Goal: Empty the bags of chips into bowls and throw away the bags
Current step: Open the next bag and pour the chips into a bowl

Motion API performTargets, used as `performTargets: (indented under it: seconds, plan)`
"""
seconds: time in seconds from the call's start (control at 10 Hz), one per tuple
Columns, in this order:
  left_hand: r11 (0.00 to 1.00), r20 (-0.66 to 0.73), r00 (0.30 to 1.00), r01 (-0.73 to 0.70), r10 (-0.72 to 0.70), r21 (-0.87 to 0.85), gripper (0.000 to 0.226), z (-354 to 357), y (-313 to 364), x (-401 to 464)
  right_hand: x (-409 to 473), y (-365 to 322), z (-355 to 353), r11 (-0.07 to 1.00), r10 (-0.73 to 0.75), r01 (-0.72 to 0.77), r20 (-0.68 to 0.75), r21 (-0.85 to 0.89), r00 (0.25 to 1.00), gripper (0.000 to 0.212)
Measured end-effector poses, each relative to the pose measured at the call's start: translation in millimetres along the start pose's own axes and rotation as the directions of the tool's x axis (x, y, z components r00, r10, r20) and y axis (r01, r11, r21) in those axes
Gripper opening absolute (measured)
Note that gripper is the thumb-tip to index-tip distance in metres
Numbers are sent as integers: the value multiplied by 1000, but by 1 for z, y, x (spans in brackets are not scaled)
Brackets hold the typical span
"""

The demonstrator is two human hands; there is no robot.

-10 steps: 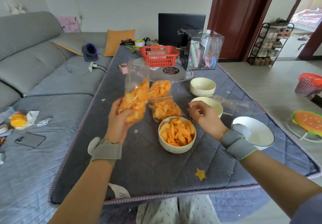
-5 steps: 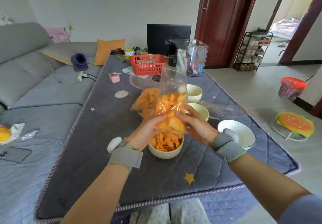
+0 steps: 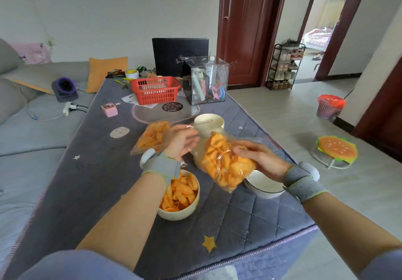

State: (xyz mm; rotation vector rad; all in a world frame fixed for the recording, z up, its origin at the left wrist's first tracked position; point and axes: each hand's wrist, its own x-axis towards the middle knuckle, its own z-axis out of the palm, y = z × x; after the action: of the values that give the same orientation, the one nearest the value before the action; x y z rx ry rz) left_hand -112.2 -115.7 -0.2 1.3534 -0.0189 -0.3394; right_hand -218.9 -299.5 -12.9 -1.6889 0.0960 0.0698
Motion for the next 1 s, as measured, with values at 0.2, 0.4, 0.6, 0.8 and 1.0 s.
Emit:
performTargets:
  seconds: [0.2, 0.4, 0.6, 0.8, 1.0]
  plan:
    - [947, -44, 995, 76, -95, -311, 31, 28, -14, 29, 13, 30, -25, 734, 60, -63, 28, 676, 998, 60]
    - [945, -23, 993, 106, -119, -308, 20, 40, -26, 47, 31, 36, -8, 445, 126, 23, -88, 895, 988, 81]
    - [779, -83, 985, 64, -148, -624, 26, 45, -26, 45, 36, 34, -11, 681, 143, -54, -60, 730, 988, 27]
    - [988, -56, 986, 153, -155, -30, 15, 22, -36, 49, 42, 12, -31, 872, 123, 19, -258, 489, 958, 30]
    - [795, -37, 999, 48, -33, 604, 32, 13, -40, 53, 59, -30, -42, 997, -47, 74, -486, 37, 873, 30]
